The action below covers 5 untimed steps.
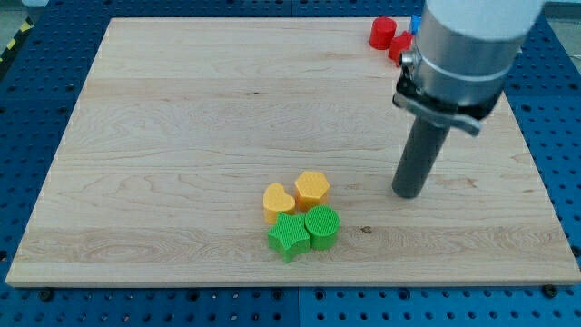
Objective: Move the yellow hexagon toward the top left of the board
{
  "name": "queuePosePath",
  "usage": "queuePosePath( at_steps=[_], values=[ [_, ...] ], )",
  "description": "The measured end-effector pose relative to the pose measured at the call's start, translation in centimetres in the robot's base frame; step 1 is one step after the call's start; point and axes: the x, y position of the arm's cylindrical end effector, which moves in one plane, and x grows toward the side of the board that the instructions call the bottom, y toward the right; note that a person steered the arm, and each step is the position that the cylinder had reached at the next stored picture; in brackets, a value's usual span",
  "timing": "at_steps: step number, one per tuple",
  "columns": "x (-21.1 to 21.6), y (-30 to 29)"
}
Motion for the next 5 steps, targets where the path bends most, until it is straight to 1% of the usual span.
queuePosePath(
  at_steps=[1, 2, 3, 4, 5],
  values=[
    [0.9, -0.2],
    [1.0, -2.0],
    [1.6, -4.9],
    [1.7, -6.0],
    [1.7, -9.8]
  ],
)
